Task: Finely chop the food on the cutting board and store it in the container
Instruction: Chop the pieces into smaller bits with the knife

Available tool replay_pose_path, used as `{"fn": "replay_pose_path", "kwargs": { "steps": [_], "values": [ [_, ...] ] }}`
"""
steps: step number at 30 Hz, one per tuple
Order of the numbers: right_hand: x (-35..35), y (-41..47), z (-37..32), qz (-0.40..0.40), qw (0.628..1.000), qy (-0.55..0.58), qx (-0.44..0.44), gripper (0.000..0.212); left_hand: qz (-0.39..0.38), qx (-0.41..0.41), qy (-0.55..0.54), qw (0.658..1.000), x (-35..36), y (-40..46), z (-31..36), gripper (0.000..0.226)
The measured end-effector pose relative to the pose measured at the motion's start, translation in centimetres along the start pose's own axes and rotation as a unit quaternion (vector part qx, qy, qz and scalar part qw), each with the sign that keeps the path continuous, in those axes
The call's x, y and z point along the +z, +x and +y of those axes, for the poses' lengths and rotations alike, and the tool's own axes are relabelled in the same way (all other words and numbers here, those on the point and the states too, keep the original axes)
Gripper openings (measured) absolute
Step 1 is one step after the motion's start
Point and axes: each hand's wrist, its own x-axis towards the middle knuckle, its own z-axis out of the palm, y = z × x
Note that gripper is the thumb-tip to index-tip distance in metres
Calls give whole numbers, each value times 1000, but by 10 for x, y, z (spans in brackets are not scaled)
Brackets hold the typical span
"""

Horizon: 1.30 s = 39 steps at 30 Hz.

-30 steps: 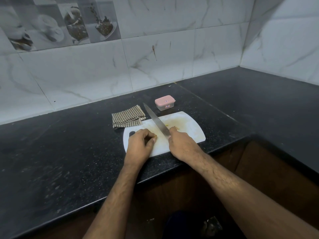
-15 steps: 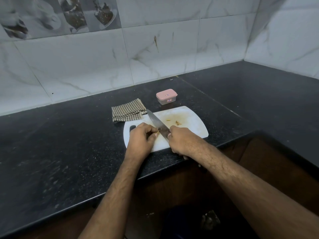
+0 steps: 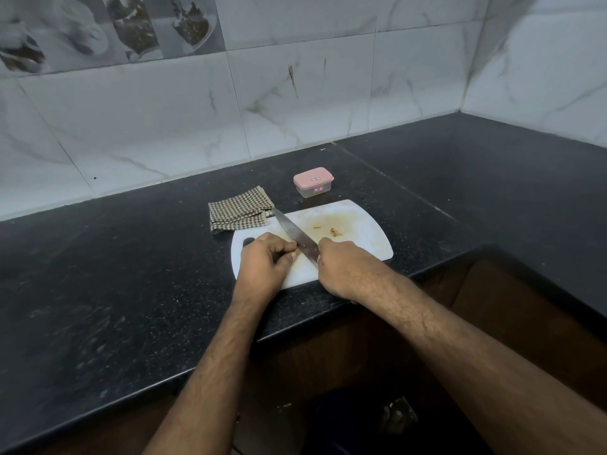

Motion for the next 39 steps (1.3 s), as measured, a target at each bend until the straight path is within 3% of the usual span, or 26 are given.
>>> {"fn": "replay_pose_path", "kwargs": {
  "steps": [15,29,39],
  "values": [
    [-10,8,-7,-50,998,-49,4,54,0,5,15,1000,1,3,-3,13],
    [-17,28,-3,-94,993,-75,-15,58,6,26,18,999,0,4,-6,17],
    [0,29,0,-83,995,-51,-26,43,6,6,14,1000,1,4,-8,16]
  ]
}}
